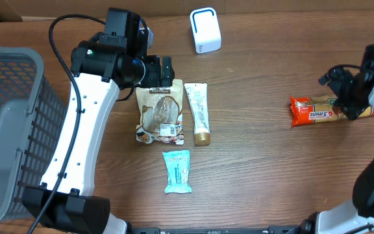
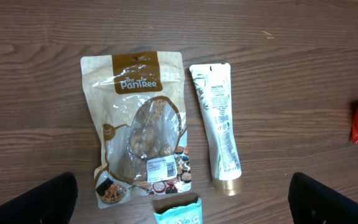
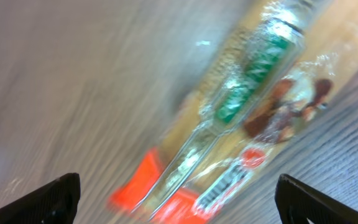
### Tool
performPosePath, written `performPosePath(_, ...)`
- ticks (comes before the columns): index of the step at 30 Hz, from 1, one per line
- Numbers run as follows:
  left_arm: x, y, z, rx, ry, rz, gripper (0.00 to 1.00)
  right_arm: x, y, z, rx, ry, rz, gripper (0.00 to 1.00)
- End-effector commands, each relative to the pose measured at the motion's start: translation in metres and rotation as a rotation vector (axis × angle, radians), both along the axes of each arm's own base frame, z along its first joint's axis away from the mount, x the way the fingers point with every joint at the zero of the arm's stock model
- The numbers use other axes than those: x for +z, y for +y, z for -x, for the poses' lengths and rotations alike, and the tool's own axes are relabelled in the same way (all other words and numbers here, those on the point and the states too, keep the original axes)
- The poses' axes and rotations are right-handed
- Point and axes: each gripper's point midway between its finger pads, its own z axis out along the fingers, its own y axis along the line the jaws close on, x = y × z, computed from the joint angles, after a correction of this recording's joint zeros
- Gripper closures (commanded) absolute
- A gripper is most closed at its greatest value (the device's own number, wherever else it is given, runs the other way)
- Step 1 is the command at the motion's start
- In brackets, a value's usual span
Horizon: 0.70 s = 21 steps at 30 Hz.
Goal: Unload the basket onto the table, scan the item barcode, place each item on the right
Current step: 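Move the pasta packet right and release it on the table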
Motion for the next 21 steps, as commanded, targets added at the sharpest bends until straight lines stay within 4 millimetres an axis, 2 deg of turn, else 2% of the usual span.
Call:
performPosePath(1,-0.001,0.002,-0.003,0.018,0.003,-0.001,0.0,0.08,0.036,-0.019,0.238,-0.208,0.01,0.0)
performPosePath(3,-0.001,0.002,-0.003,0.018,0.003,-0.001,0.0,0.098,0.064,-0.02,0.339,-0.248,-0.016,0.0)
performPosePath(6,-0.001,0.002,-0.003,0.017,0.003,-0.001,0.0,0.104,0.112,-0.016,0.477,-0.27,-0.087,0.0)
performPosePath(15,-0.001,0.002,-0.003,0.017,0.003,-0.001,0.0,0.075,0.243,0.007,0.799,-0.224,-0.14,0.0)
performPosePath(21,-0.001,0.002,-0.003,0.017,0.003,-0.001,0.01,0.042,0.303,0.016,0.964,-0.189,-0.138,0.0)
